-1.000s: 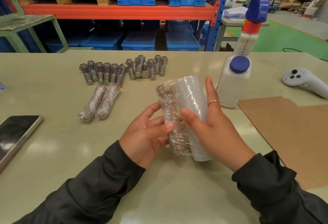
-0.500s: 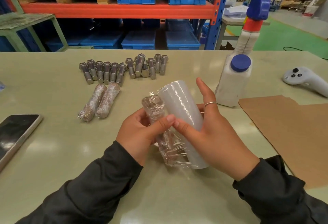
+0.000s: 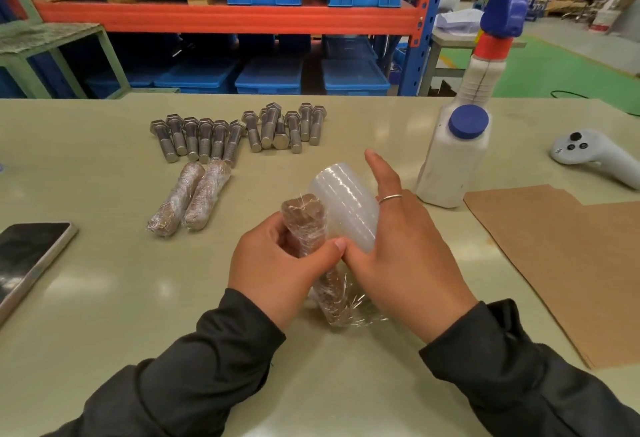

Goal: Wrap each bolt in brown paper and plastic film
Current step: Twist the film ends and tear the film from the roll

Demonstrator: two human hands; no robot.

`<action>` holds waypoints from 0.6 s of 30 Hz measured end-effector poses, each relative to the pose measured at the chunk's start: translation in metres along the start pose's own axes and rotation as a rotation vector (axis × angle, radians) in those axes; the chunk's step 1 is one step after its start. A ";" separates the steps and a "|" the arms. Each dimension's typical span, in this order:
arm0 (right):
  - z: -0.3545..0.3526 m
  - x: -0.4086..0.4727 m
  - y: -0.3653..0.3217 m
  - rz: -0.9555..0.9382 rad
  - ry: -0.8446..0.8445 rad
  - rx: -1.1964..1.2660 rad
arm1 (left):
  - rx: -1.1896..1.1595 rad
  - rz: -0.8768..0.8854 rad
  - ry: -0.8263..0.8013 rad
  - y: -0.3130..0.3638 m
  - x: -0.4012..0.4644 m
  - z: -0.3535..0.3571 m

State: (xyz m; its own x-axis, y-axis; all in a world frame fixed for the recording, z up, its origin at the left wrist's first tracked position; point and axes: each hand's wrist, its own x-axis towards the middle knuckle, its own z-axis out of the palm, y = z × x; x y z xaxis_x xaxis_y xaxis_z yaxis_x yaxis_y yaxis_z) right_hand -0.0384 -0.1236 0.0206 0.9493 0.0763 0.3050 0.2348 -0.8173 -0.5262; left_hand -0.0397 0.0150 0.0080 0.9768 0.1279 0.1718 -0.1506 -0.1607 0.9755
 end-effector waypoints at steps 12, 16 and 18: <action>0.000 -0.002 0.002 -0.004 0.008 -0.038 | -0.103 -0.026 -0.054 0.001 0.001 -0.001; -0.003 -0.002 0.007 0.035 -0.003 0.047 | -0.267 -0.127 -0.116 0.000 0.005 0.000; -0.003 -0.003 0.006 0.028 0.008 0.058 | -0.342 -0.166 -0.126 -0.002 0.008 0.002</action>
State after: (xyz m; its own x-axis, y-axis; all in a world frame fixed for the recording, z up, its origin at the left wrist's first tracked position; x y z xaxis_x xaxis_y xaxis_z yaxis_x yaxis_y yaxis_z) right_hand -0.0410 -0.1302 0.0191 0.9541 0.0488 0.2955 0.2196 -0.7848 -0.5795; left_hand -0.0315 0.0138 0.0075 0.9999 0.0006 0.0107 -0.0106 0.1901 0.9817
